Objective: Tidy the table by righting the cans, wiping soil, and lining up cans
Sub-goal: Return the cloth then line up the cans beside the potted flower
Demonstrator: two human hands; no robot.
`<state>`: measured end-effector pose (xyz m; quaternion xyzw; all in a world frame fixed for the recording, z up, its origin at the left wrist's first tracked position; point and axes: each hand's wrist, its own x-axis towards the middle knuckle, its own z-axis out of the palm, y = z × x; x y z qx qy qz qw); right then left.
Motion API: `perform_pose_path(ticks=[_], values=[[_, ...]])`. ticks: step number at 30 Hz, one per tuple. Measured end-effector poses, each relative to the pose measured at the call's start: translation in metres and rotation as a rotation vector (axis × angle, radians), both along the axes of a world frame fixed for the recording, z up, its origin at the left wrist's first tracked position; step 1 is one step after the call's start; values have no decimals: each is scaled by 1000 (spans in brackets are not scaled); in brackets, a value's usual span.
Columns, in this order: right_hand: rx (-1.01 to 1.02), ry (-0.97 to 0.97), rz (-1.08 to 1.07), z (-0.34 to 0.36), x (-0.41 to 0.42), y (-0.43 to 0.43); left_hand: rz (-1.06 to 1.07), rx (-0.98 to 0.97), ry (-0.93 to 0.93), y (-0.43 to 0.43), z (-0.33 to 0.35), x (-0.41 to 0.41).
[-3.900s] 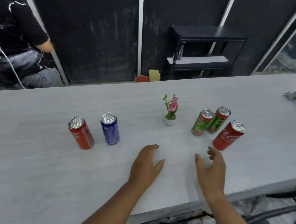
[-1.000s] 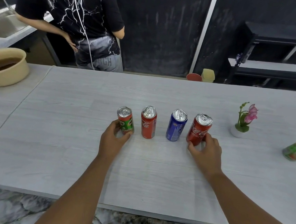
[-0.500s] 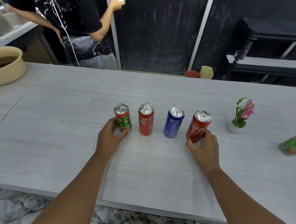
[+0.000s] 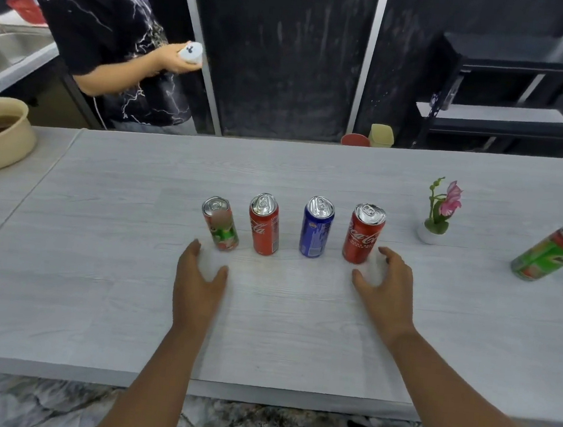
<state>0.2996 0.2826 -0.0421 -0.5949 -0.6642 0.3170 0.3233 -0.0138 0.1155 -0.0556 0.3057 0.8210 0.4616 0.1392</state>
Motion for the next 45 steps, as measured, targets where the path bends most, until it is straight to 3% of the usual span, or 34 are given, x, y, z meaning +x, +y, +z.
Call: perform_pose_path(ticks=[2,8,11,15,20,24,28,34,45], values=[[94,-29,-37,-3,18,-18,-59,-60,114,-18,-4,33],[221,-190,-69,-6,86,-29,-540,-132,460,-13,-11,147],[89,-57,-225,2,122,-14,-671,-107,553,7,-13,179],[-3,173,-490,12,174,41,-677,-128,590,14,-19,179],[-102,283,-592,22,219,109,-673,-154,587,16,-19,180],[-117,165,-540,22,229,132,-663,-175,573,16,-16,180],[-101,234,-504,23,218,119,-653,-154,551,16,-16,181],[-82,279,-326,19,158,77,-647,-160,553,14,-17,181],[-47,174,-41,10,66,56,-641,-141,558,14,-18,182]])
